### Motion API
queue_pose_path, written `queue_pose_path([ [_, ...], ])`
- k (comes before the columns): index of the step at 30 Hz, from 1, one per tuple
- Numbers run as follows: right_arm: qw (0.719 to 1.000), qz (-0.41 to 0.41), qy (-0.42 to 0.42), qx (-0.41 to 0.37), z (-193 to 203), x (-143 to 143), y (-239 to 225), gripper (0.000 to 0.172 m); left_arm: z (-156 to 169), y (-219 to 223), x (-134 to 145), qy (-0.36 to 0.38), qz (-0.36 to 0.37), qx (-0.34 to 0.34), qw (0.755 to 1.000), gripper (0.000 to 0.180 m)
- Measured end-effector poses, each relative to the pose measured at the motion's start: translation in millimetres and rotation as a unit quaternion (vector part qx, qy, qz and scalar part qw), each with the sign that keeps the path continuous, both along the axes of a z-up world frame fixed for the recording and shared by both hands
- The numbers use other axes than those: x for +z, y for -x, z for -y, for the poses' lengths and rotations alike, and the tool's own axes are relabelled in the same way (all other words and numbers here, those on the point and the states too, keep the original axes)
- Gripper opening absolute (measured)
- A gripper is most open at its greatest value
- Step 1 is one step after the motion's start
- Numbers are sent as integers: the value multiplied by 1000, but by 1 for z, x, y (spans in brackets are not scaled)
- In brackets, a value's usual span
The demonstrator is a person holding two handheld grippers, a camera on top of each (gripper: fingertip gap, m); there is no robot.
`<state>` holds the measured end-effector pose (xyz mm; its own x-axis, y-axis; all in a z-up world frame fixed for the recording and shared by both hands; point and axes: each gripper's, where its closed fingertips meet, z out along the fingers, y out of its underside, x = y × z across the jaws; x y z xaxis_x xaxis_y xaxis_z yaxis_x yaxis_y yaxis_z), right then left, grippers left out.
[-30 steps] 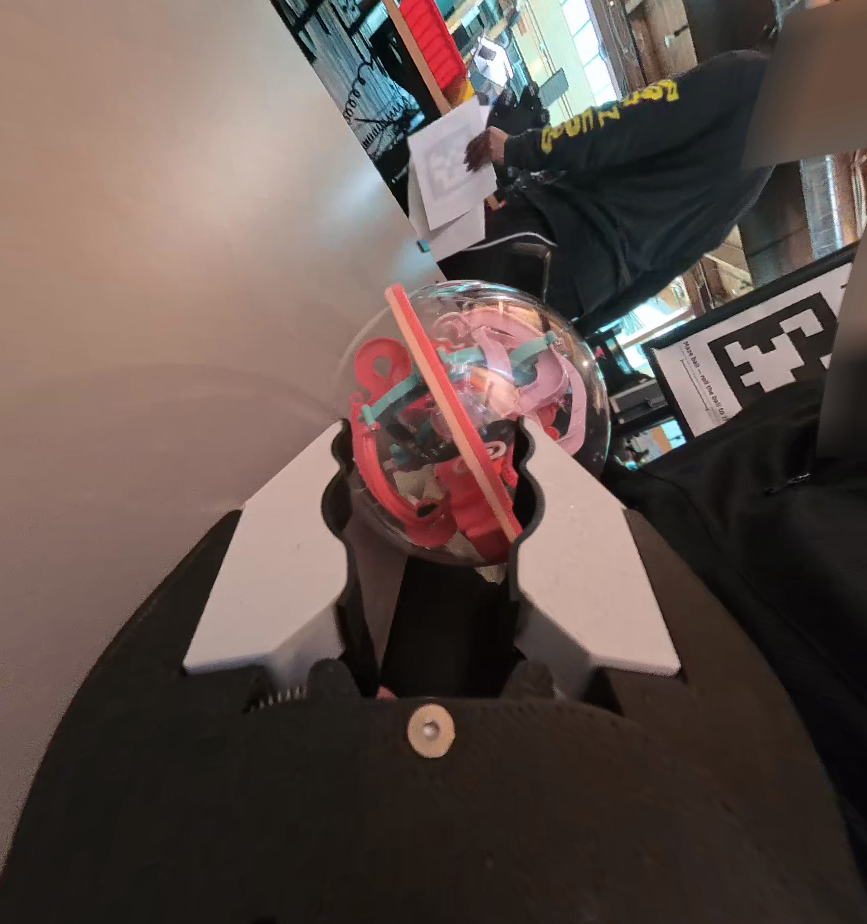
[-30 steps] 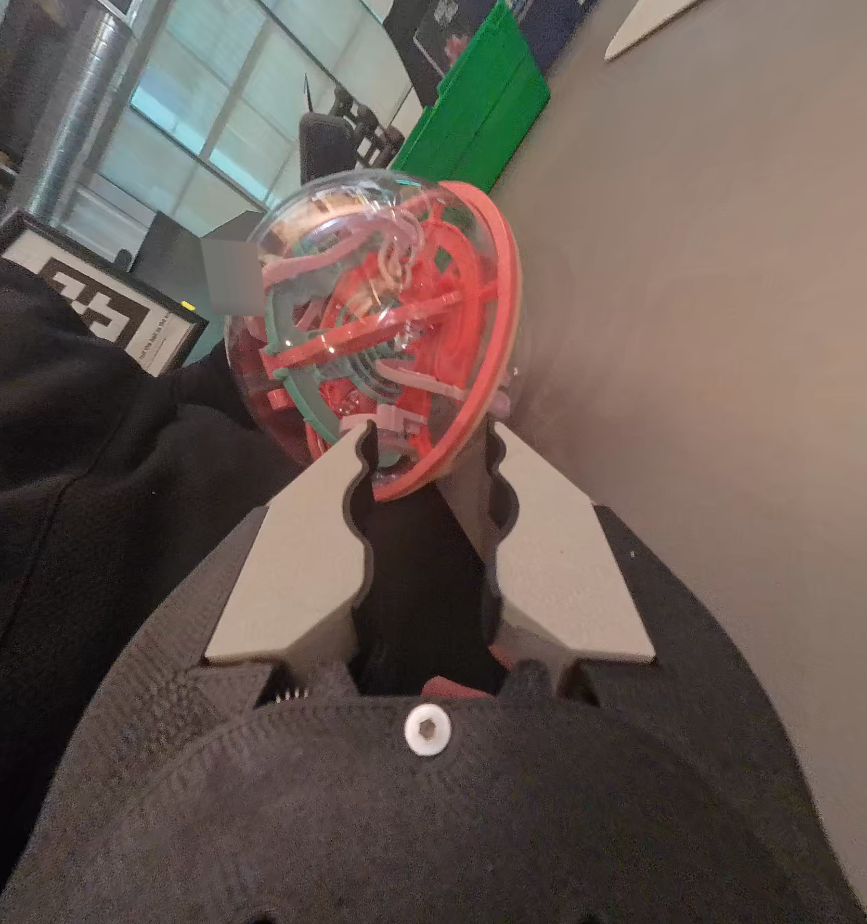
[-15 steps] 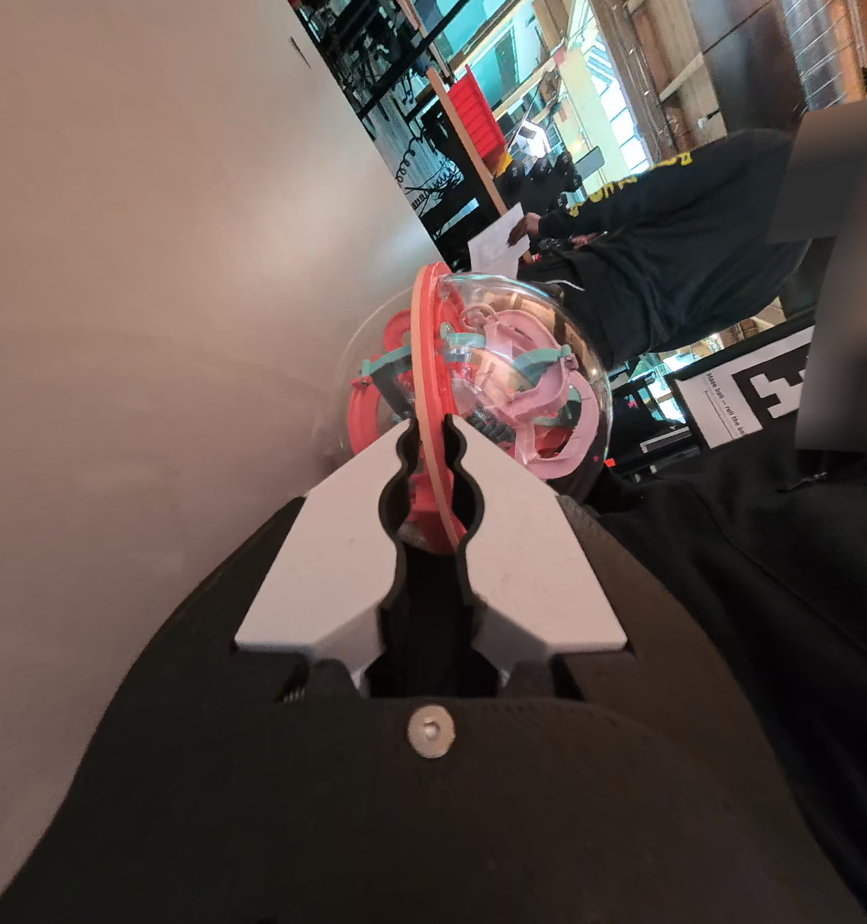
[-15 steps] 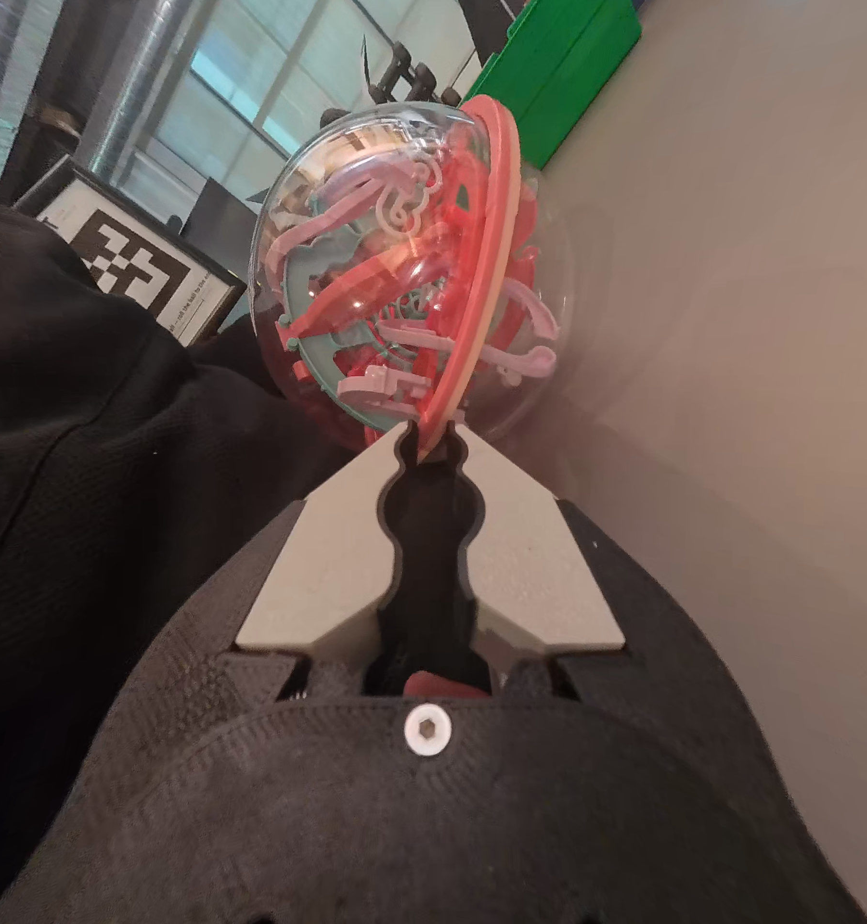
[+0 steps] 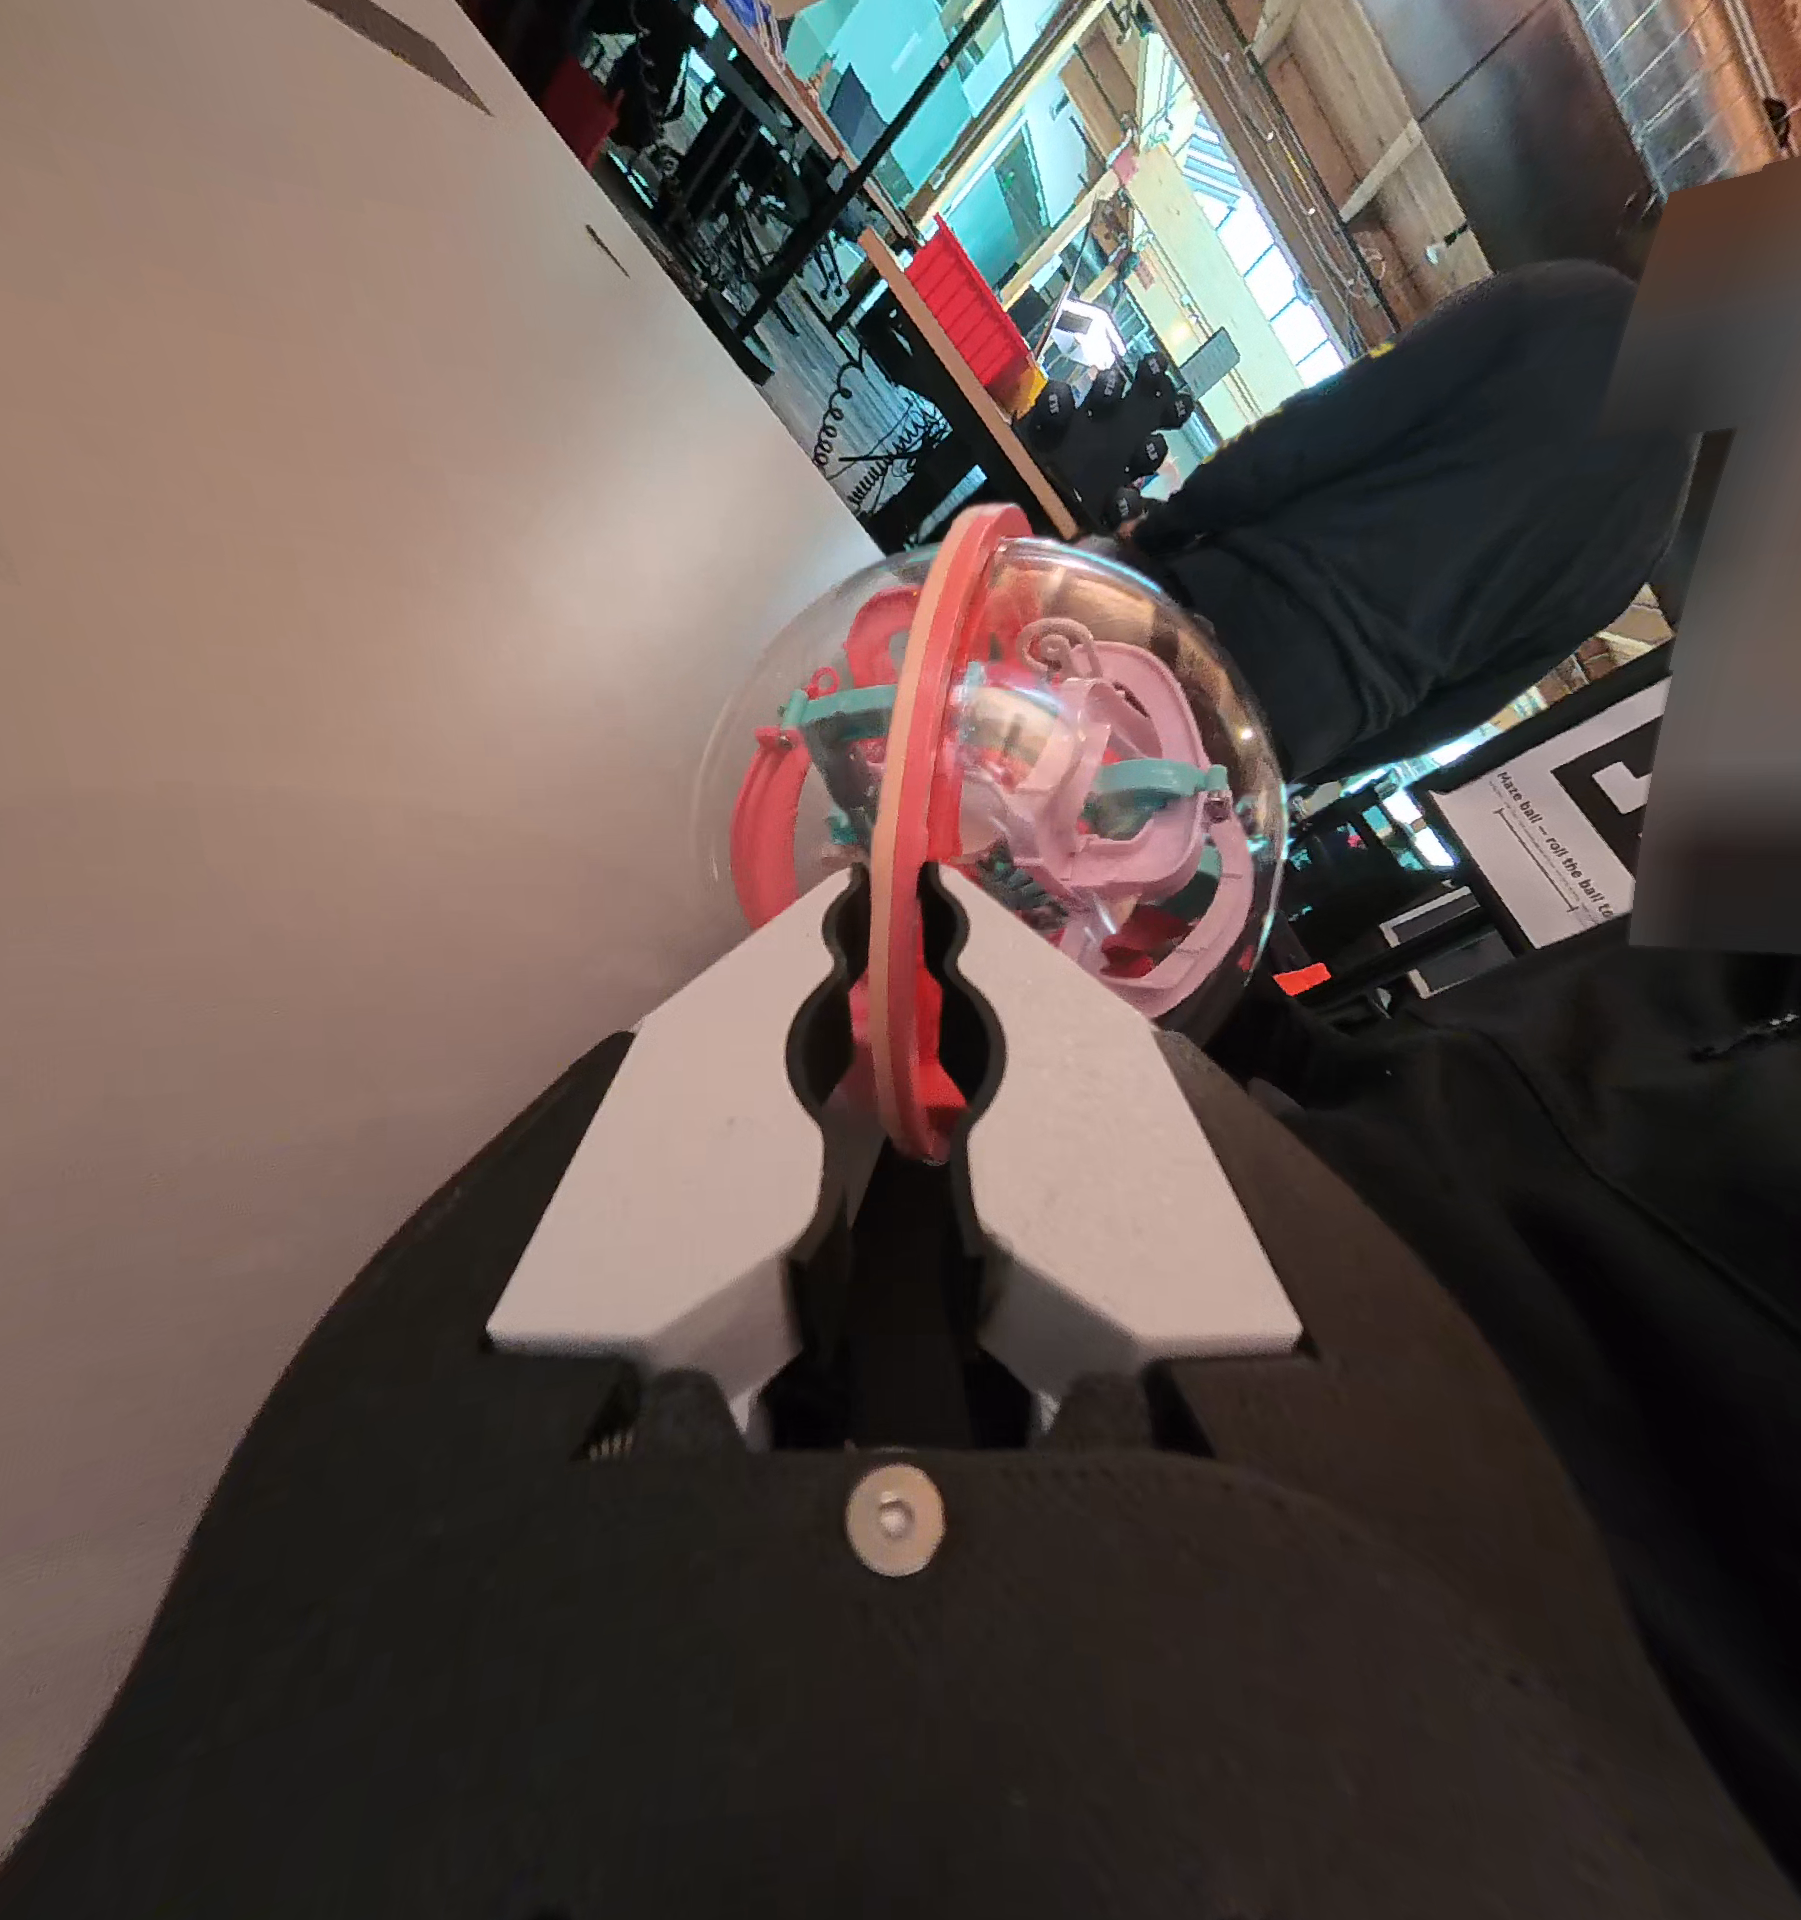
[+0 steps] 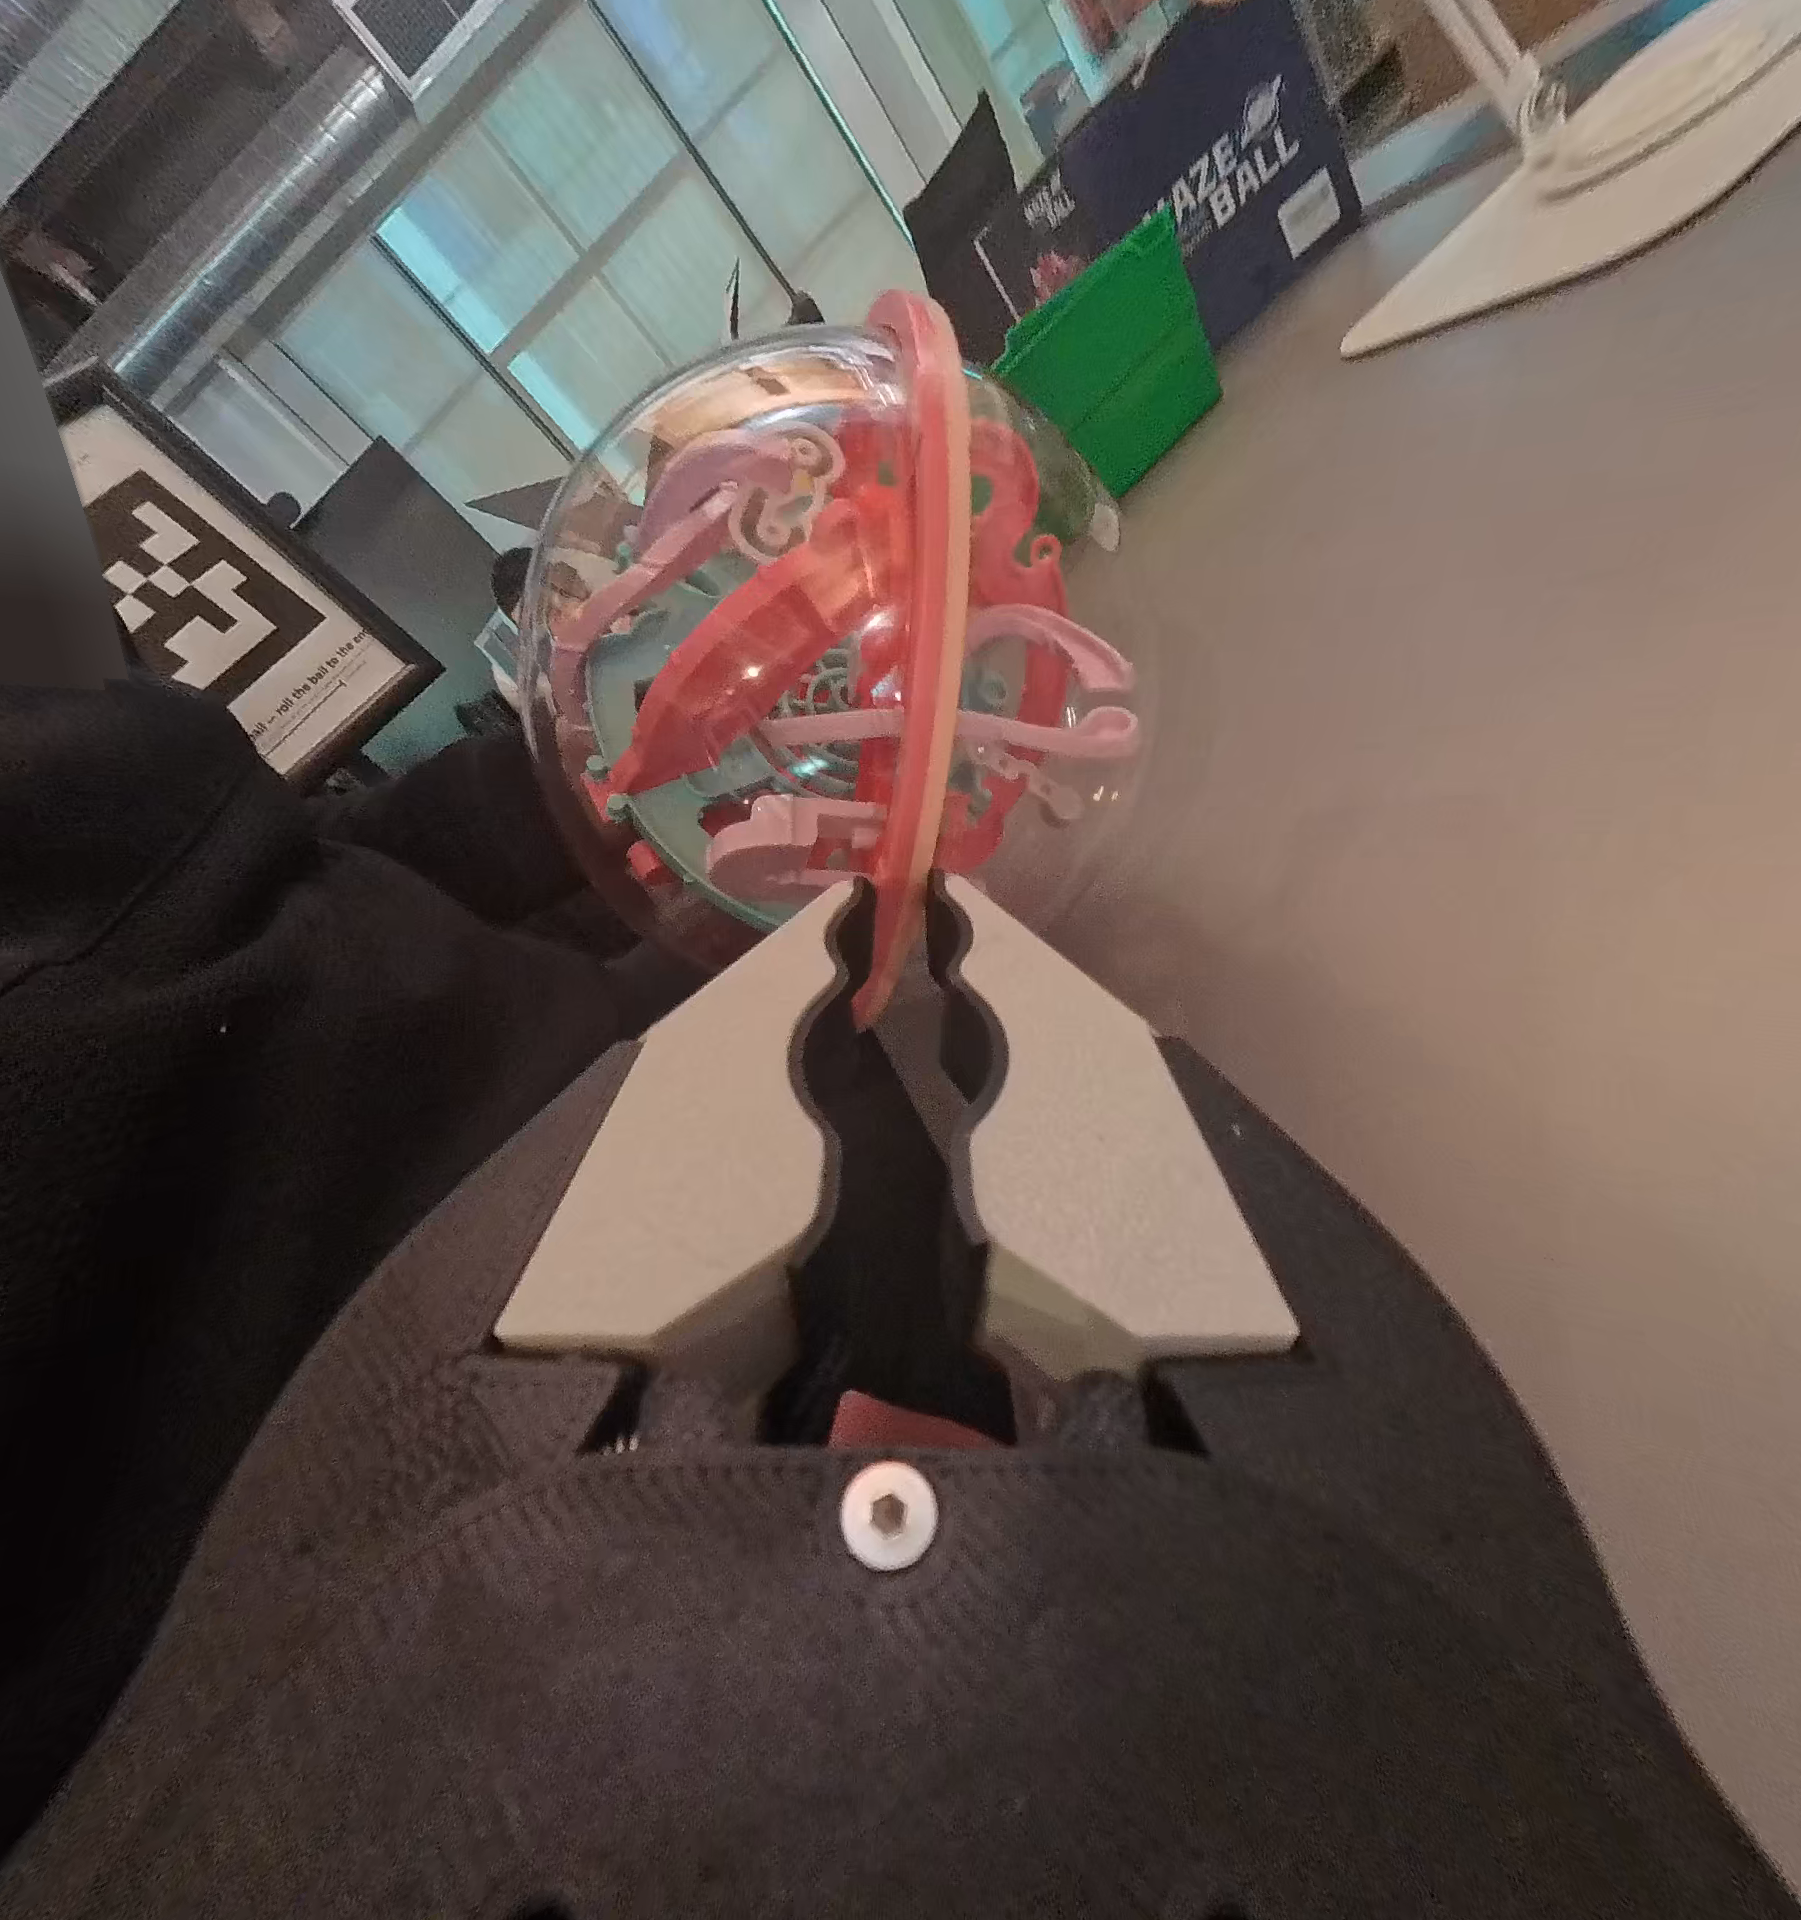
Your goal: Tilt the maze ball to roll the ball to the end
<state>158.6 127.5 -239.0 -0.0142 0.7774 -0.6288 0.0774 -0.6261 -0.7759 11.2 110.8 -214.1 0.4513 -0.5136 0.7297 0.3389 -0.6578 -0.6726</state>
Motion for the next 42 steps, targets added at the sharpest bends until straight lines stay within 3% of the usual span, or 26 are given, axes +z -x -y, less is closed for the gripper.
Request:
queue_pose_path([
  [9, 997, -31, -69, -5, -14, 43, 8, 8, -4, 9, 16, -39, -6, 21, 999, 8],
  [19, 980, -62, -189, 6, 5, 82, 18, 8, 15, 20, 42, -129, -21, 35, 991, 8],
  [29, 921, -56, -385, 20, 52, 116, 29, 8, 26, 31, 56, -200, -19, 65, 978, 4],
  [42, 833, -41, -550, 37, 104, 155, 48, 7, 16, 25, 65, -203, 59, 77, 974, 0],
])
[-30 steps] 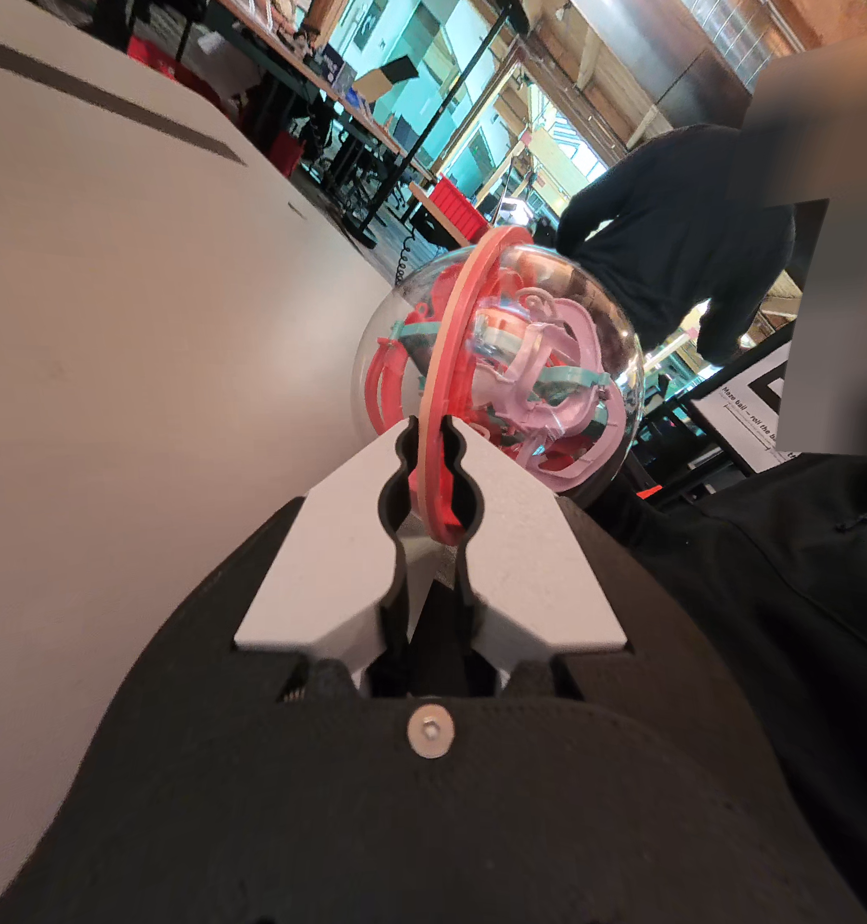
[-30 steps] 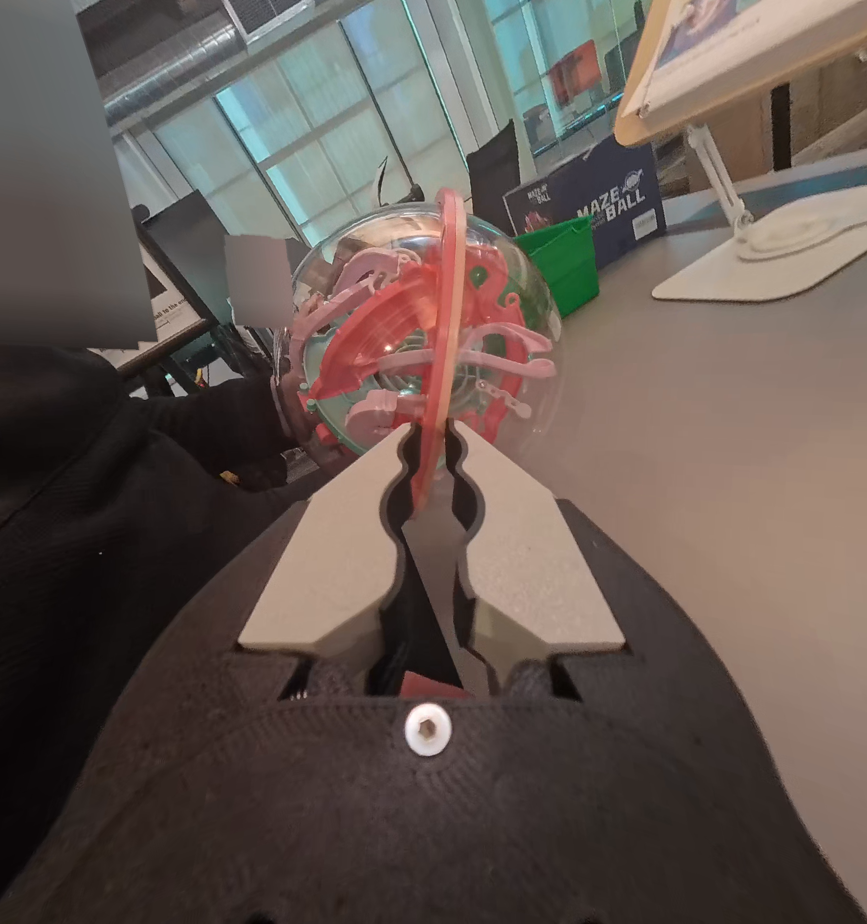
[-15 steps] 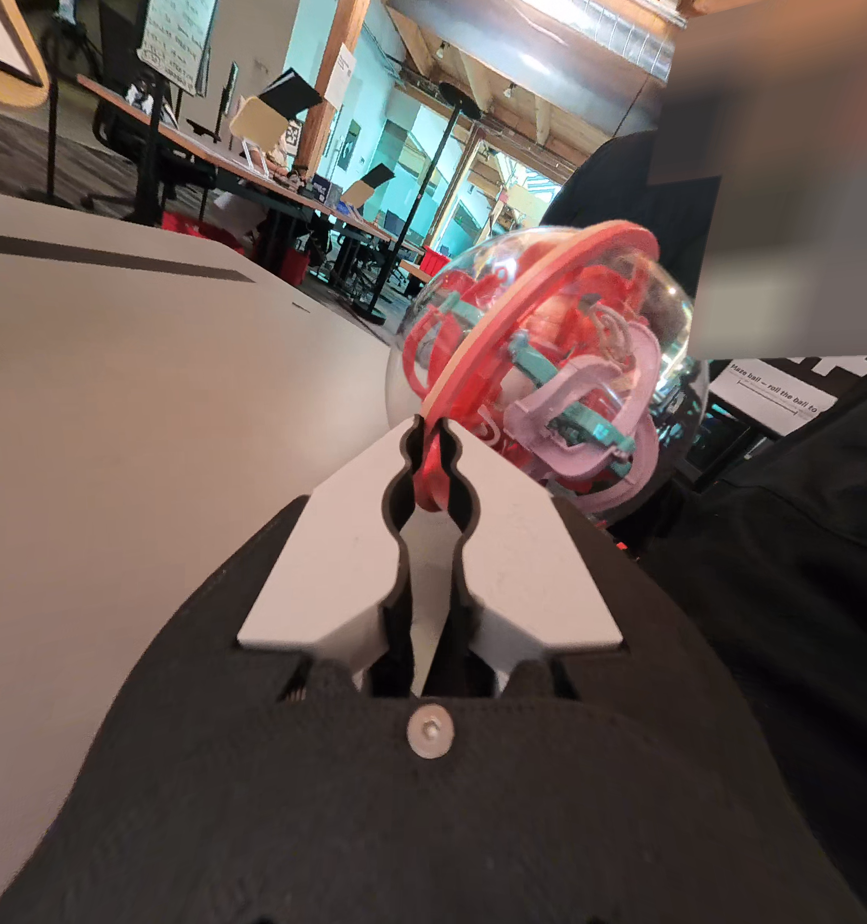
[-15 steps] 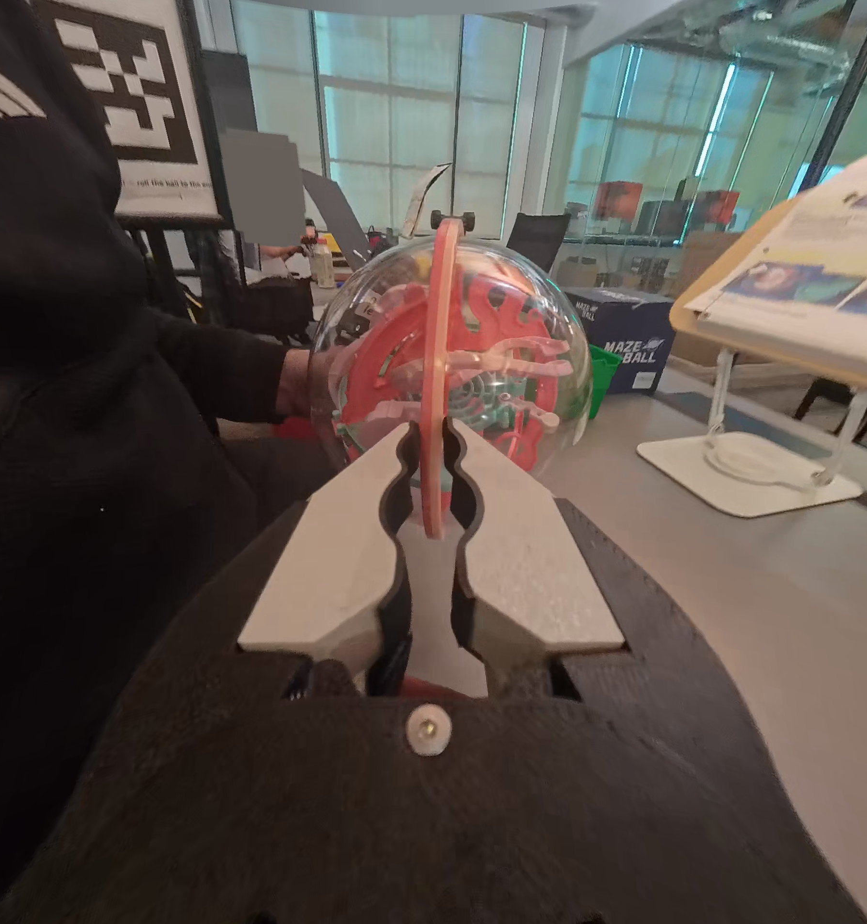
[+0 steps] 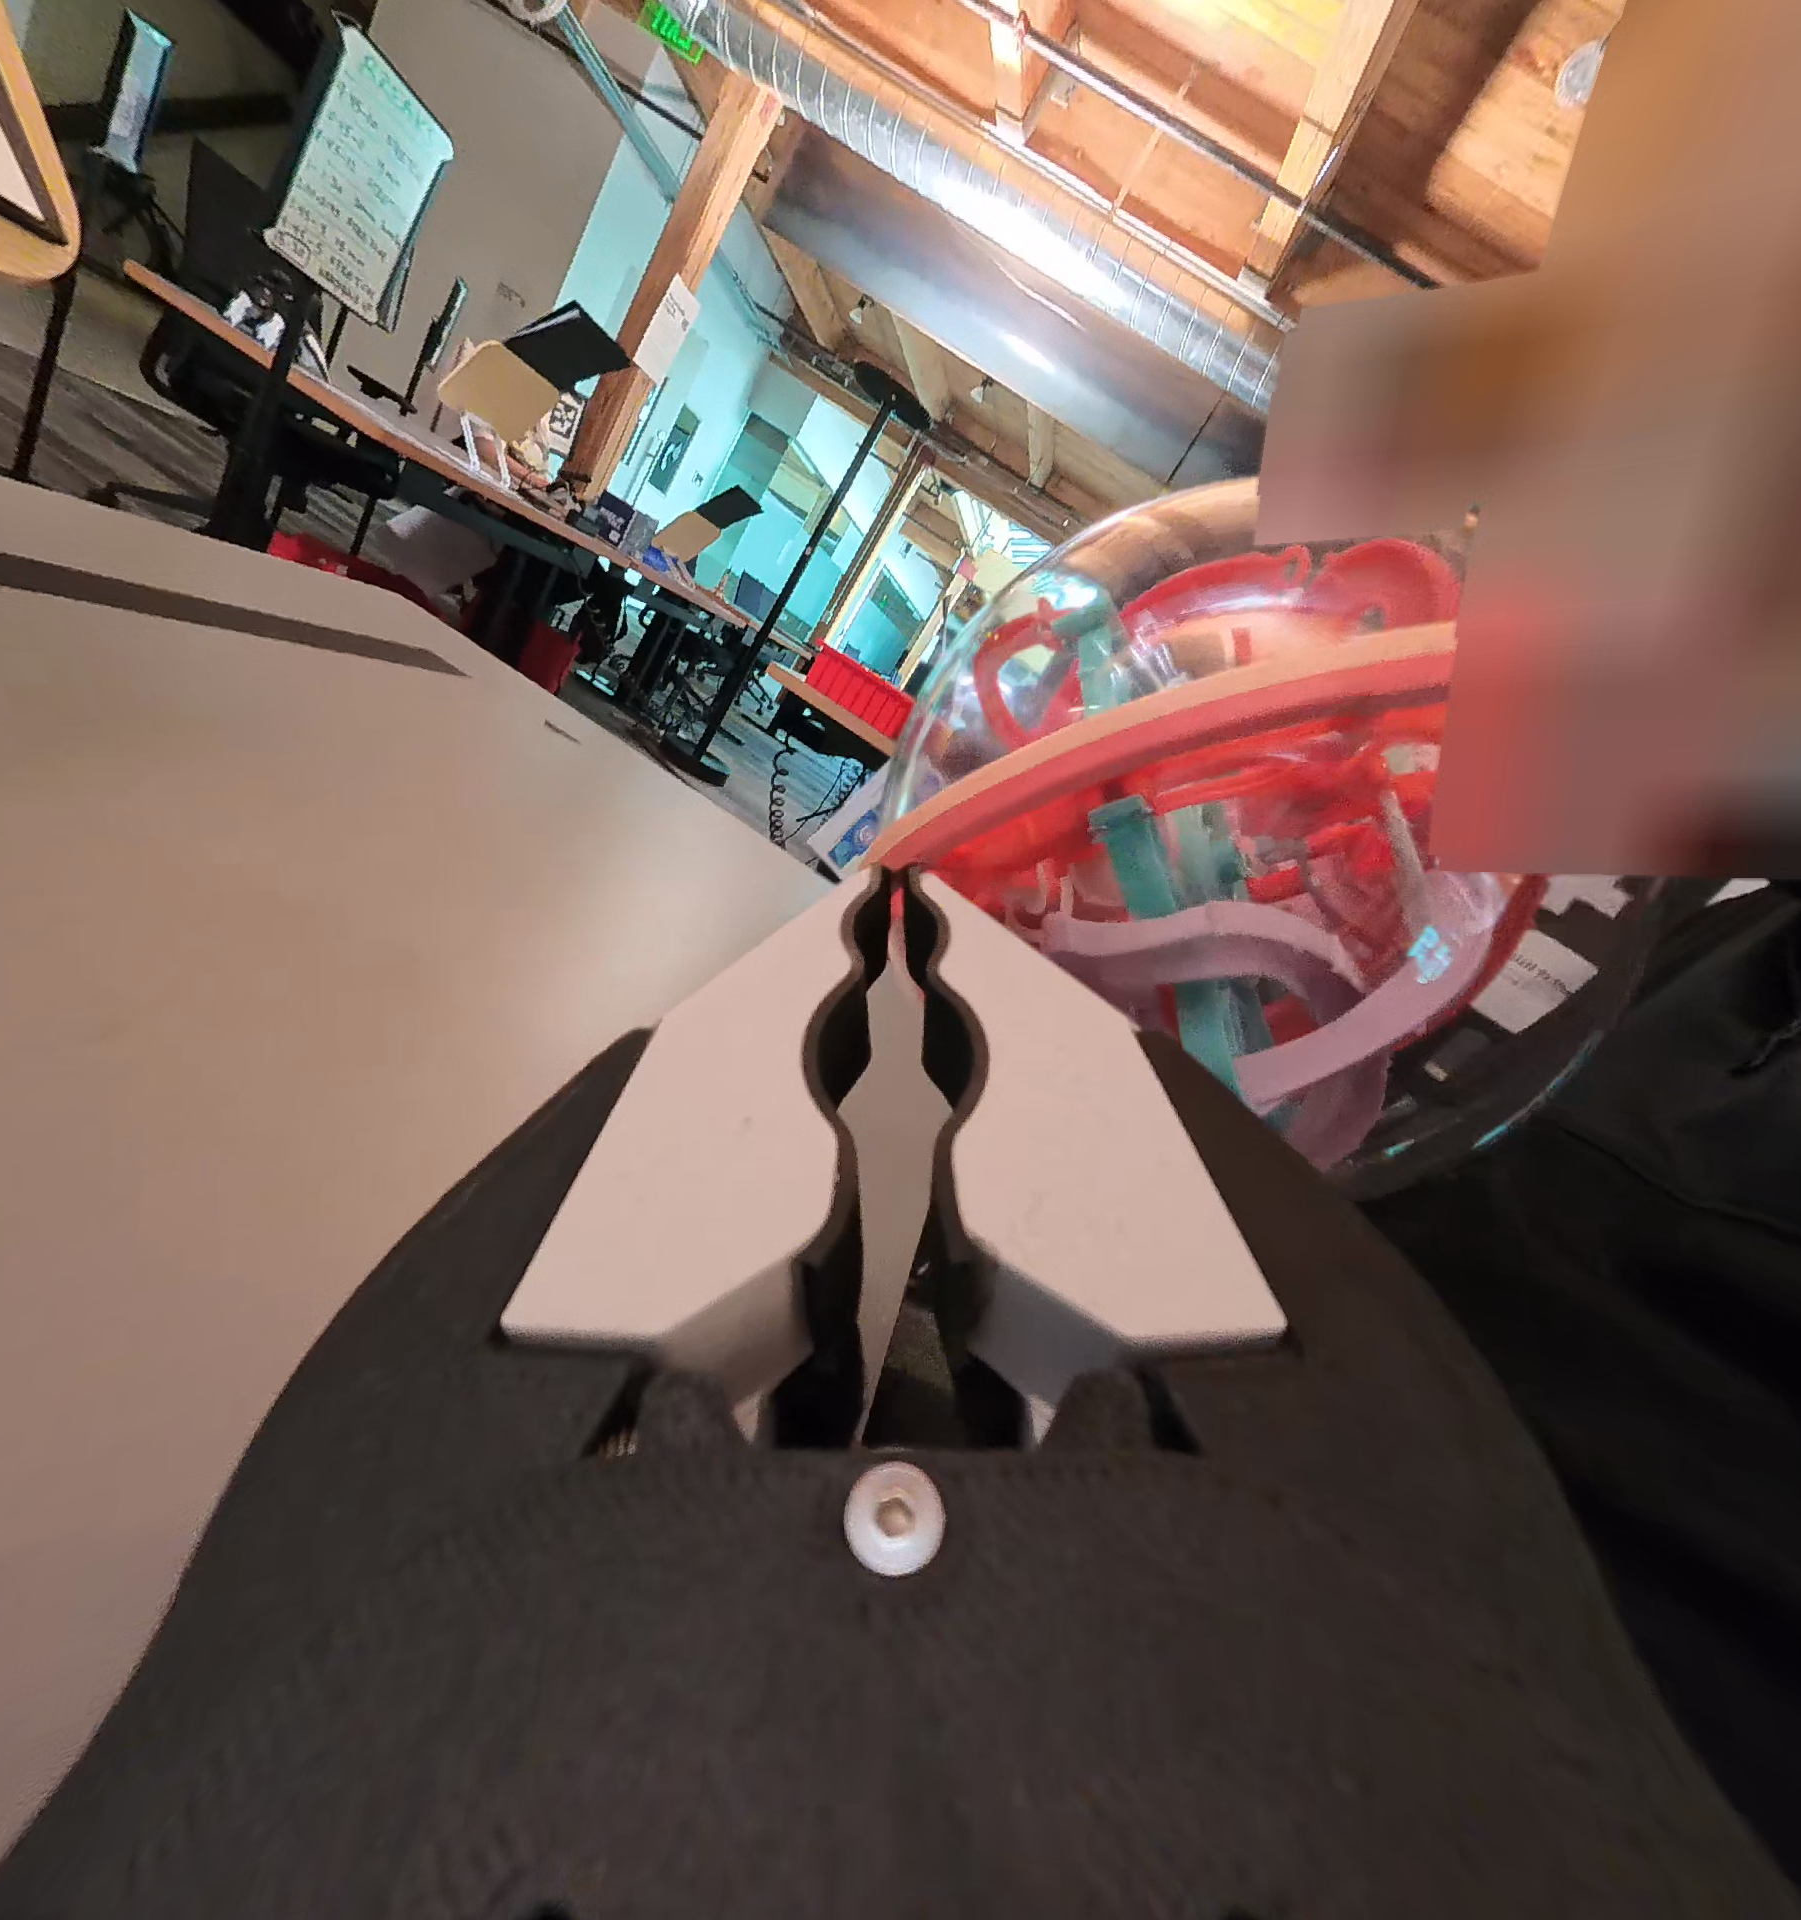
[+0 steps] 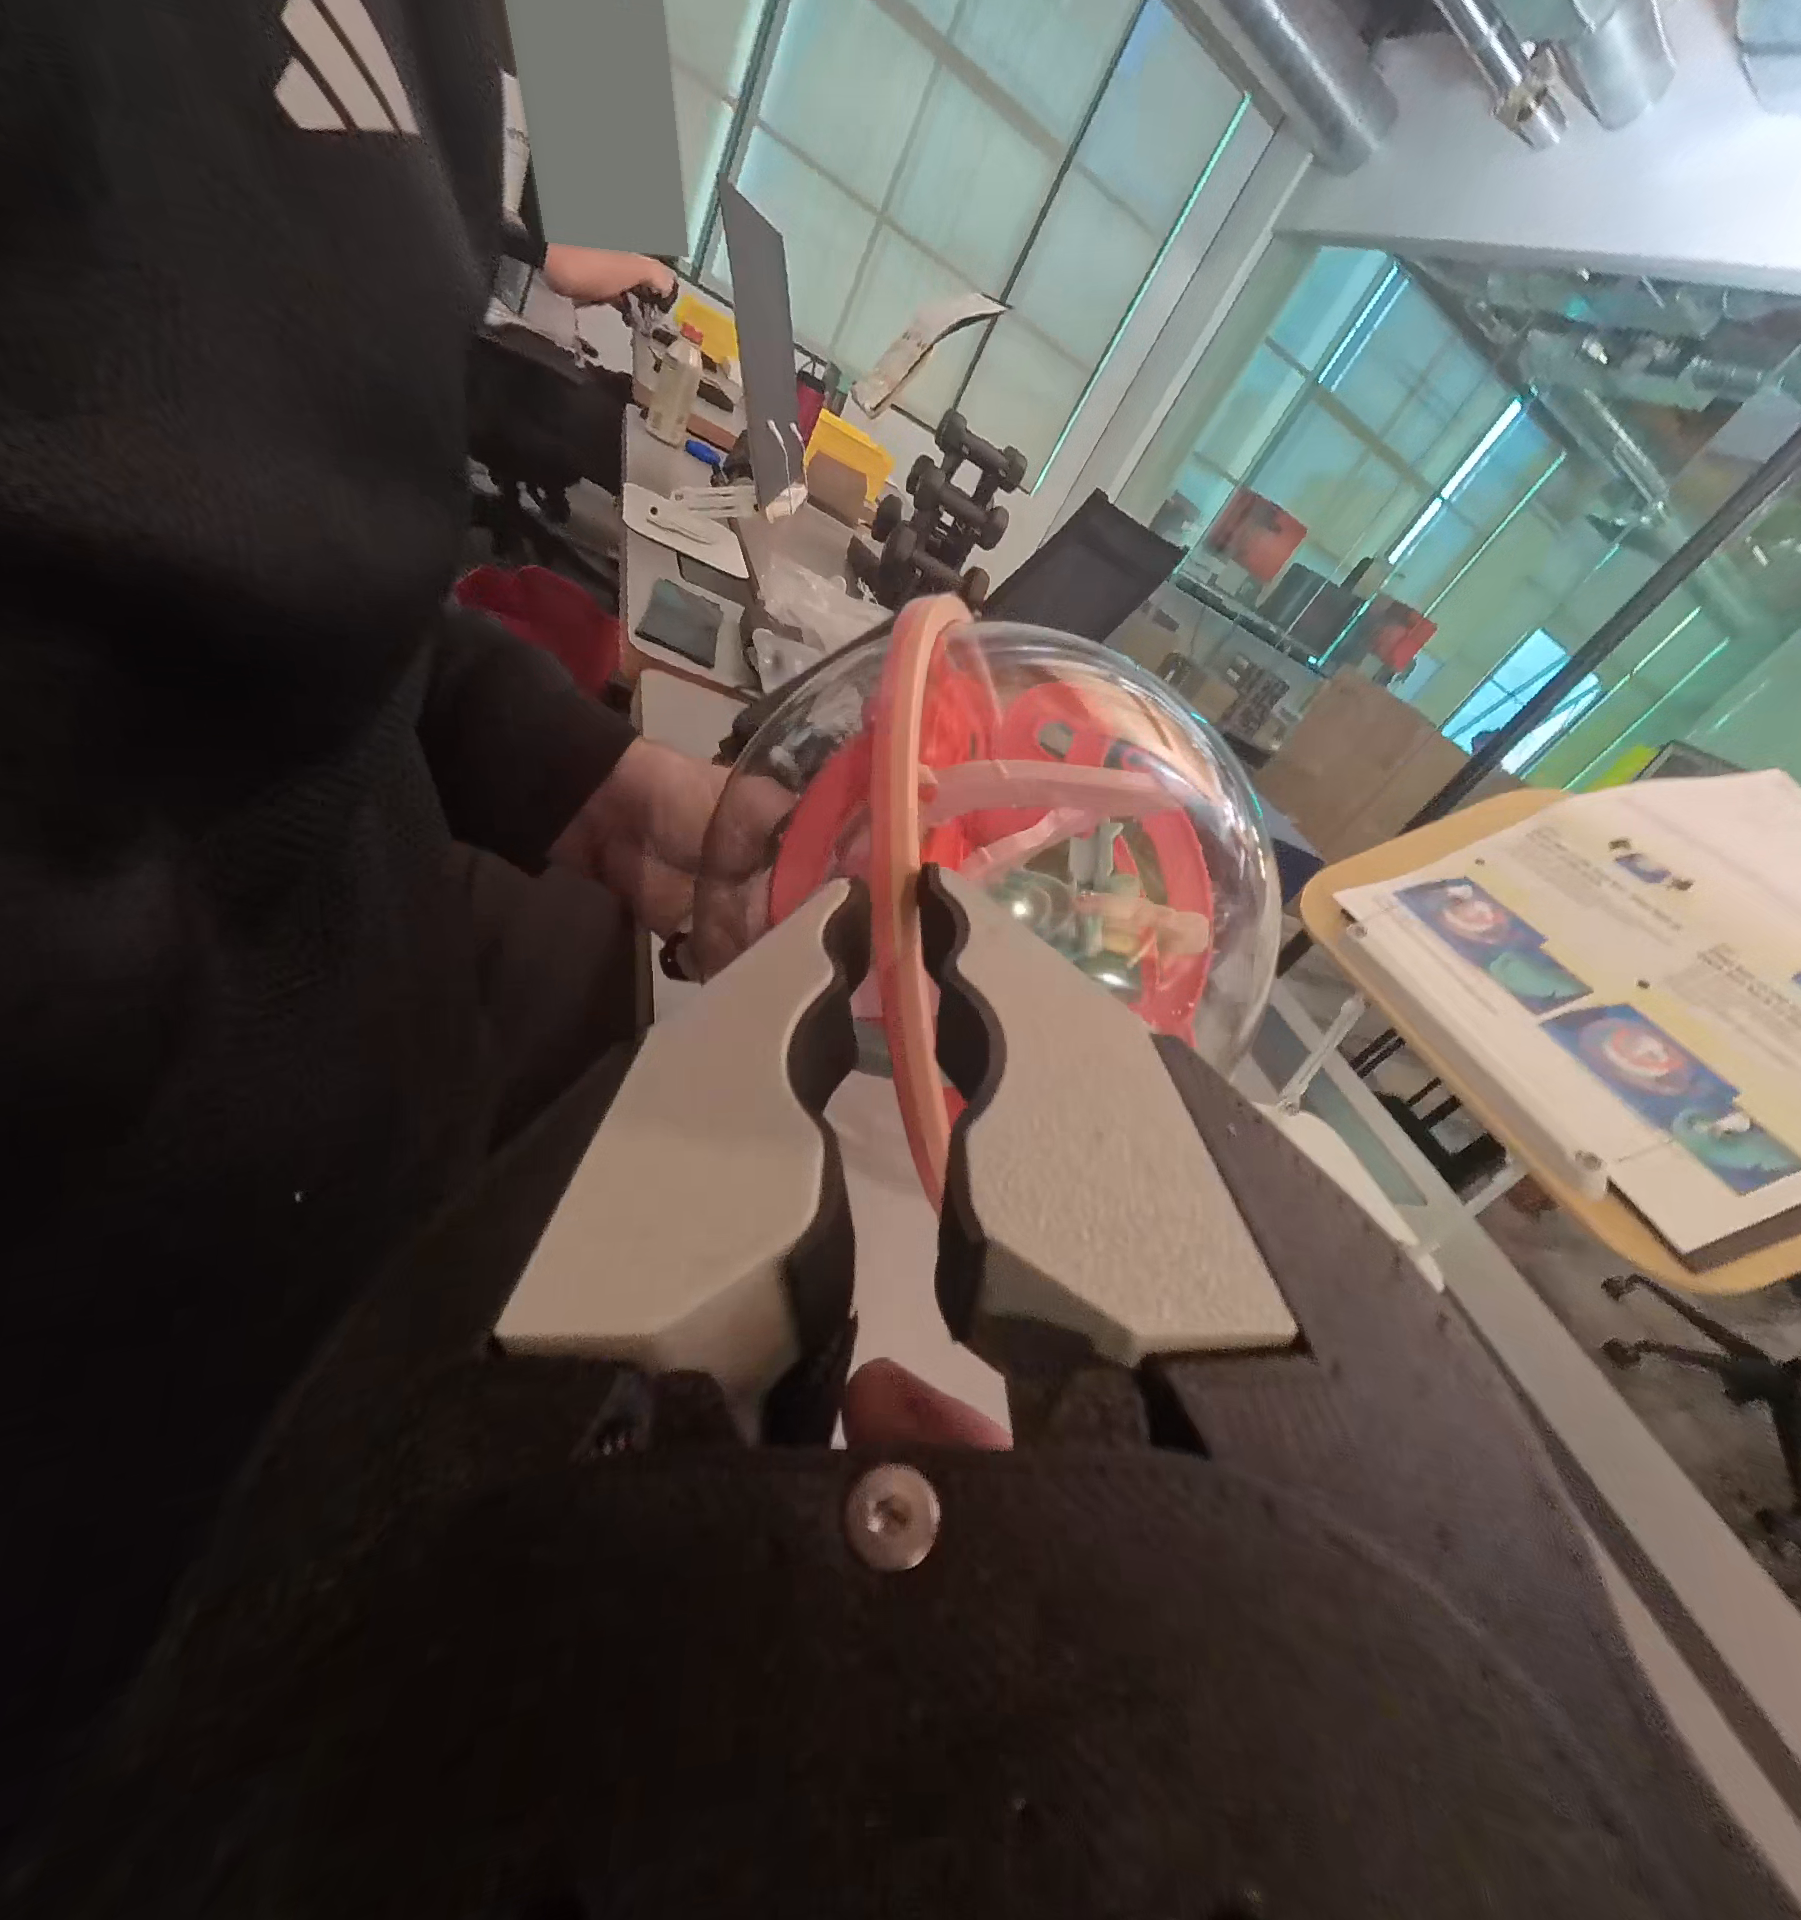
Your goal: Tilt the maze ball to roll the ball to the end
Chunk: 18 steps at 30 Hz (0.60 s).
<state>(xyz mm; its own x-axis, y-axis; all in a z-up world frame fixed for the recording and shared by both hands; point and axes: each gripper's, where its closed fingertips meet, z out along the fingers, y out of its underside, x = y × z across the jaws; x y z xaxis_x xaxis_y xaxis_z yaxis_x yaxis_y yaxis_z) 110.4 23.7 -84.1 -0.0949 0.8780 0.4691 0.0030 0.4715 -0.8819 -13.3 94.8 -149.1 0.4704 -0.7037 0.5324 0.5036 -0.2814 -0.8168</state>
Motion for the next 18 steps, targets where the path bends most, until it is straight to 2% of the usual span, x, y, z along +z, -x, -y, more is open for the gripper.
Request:
queue_pose_path([
  [18, 994, -20, -105, 1, 22, 18, 5, 7, -16, -7, 42, -69, 16, -15, 997, 0],
])
